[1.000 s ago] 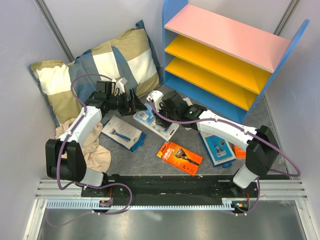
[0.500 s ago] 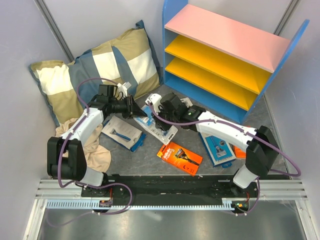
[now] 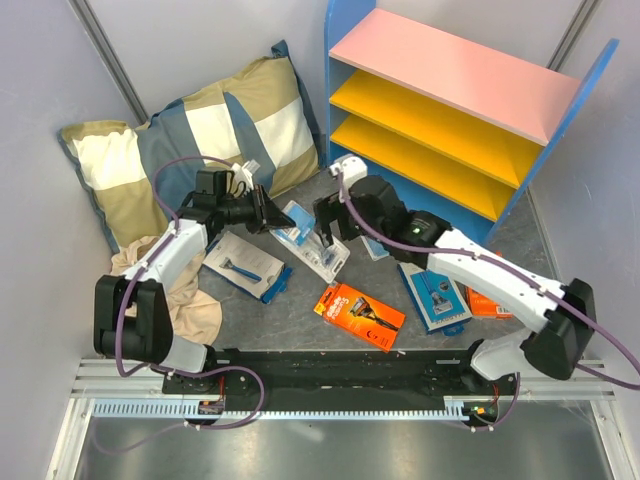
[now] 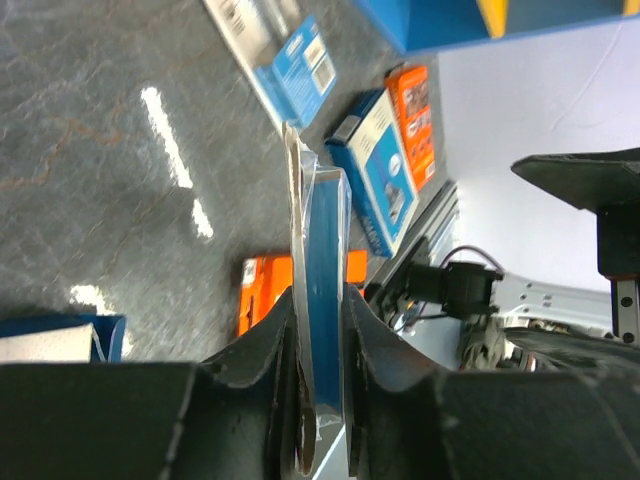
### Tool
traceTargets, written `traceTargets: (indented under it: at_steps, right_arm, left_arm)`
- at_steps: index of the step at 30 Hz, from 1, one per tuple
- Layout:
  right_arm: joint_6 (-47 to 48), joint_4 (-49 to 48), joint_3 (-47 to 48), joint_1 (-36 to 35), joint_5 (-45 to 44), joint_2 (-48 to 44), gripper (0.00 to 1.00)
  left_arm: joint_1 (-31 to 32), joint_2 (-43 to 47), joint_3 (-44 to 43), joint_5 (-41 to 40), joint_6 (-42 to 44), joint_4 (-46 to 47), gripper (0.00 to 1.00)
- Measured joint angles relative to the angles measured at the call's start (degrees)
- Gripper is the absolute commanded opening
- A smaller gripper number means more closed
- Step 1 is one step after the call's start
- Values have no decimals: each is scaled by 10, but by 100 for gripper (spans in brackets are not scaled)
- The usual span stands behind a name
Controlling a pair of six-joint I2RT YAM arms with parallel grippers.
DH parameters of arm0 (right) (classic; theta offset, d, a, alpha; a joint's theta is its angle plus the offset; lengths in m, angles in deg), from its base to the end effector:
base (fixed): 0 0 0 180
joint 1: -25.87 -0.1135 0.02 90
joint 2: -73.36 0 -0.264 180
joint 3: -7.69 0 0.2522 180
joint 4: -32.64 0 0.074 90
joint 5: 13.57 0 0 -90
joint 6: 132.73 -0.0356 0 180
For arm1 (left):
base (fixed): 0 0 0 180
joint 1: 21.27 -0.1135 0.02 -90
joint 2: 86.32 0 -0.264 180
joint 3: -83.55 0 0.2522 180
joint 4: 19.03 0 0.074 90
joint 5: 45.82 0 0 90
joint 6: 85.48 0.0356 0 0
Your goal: Place and organize the shaving razors onto the shelf
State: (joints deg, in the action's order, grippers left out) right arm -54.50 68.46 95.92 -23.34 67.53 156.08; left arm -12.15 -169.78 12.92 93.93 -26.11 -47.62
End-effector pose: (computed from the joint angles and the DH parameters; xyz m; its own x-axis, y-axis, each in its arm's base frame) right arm 0.2210 0.2476 0.3445 -0.4575 -0.2218 -0.8611 -0.5796 0.8088 0.0997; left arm 0.3004 -0.0757 0.2556 -0.9022 -0.1886 -0.3880 0.2416 0.5243 -0.8165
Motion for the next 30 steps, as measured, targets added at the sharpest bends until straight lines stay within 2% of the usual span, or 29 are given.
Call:
traceTargets:
  at_steps: [3,8,12,16,19,23,30]
  right_arm:
    - [-56,-16,-17,21,9,-34,98]
    - [-197,-91,-101,95,106,-92,98]
    - [-338,-219,-218,127,188,-132,98]
    - [-473,-361,-313,126,244,-151,98]
    - [-546,-453,-348,126,265,-152,98]
    - [-612,-565,-368,125,278,-152,98]
    - [-678,-694,-370,118,284,-115,98]
  left_arm:
    - [0,9,0,-5,-31,34,20]
    - [0,21,1,-25,-97,112,17]
    - [0,35,1,-51,-154,169,11]
    - [0,56,0,-77,-203,217,10]
    - [3,61,-4,-84,-229,242,10]
    - [20,62,-14,-90,-252,262,10]
    - [45,67,-11,-91,-305,316,10]
